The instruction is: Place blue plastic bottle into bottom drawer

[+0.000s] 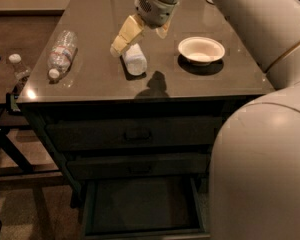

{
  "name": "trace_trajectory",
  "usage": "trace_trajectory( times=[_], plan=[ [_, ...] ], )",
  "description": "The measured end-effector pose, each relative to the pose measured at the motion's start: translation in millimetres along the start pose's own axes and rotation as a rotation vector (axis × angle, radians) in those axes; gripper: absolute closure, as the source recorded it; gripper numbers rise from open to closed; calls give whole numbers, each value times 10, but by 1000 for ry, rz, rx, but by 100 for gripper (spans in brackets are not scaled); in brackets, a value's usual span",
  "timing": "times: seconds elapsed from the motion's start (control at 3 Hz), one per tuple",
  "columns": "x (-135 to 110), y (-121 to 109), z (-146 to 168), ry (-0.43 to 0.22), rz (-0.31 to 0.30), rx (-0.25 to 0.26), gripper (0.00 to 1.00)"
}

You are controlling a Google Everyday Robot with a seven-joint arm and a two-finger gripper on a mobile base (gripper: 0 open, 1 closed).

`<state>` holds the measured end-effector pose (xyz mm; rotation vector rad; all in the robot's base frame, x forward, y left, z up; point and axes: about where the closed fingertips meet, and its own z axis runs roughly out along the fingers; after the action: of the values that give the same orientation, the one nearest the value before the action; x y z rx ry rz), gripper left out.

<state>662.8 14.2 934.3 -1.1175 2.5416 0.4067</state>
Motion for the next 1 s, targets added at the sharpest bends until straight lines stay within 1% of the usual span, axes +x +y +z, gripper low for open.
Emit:
trace_trajectory(
  times=[0.33,0.67,1.0],
  plan=[
    [0,-1,0,0,0,0,0],
    [-96,-200,73,-26,61,-11,0],
    [-163,-634,224,-52,164,-8,0]
  ],
)
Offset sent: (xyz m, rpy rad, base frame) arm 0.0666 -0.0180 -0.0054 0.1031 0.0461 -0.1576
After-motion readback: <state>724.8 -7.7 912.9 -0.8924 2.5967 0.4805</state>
